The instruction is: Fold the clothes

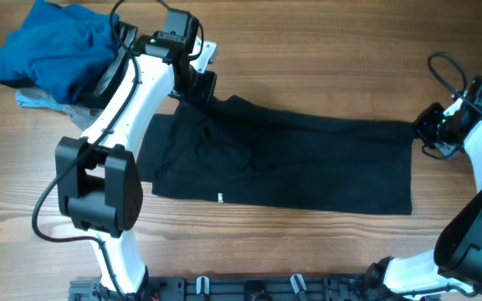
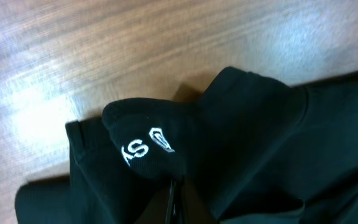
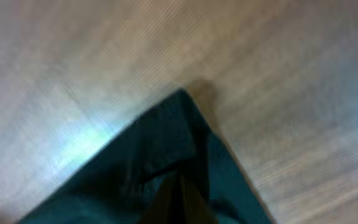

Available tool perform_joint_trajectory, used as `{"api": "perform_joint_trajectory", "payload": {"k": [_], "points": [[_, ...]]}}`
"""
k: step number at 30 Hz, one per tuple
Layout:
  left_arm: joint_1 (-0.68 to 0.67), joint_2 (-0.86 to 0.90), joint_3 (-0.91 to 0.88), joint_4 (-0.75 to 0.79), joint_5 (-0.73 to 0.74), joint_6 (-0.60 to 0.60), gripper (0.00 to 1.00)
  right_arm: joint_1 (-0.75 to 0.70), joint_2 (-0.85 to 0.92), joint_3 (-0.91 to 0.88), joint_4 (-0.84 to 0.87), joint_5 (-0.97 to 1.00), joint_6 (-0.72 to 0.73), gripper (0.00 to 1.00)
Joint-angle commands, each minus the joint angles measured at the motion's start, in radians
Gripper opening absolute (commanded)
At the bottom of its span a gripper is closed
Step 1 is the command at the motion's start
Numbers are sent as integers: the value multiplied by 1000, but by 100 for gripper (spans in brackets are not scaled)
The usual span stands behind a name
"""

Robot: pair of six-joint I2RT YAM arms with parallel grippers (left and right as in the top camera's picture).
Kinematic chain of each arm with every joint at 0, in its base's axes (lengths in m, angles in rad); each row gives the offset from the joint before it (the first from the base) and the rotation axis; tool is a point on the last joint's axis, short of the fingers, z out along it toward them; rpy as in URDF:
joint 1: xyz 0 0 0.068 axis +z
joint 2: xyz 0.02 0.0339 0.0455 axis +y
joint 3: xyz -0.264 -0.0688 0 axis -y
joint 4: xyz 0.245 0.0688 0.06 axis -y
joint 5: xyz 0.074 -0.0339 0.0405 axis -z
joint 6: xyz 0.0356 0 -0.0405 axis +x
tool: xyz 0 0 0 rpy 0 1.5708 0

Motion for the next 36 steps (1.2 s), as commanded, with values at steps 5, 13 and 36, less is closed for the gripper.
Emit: {"api": "perform_joint_trajectory", "payload": {"k": [5, 13, 36], "points": [[-6, -29, -13, -122, -72, -3, 4, 1, -18, -2, -94, 53, 11, 4], [4, -29, -13, -227, -154, -30, 4, 1, -19, -2, -130, 81, 12, 4], [32, -29, -109, -317, -93, -29, 4, -2, -19, -2, -165, 173, 8, 4]]}}
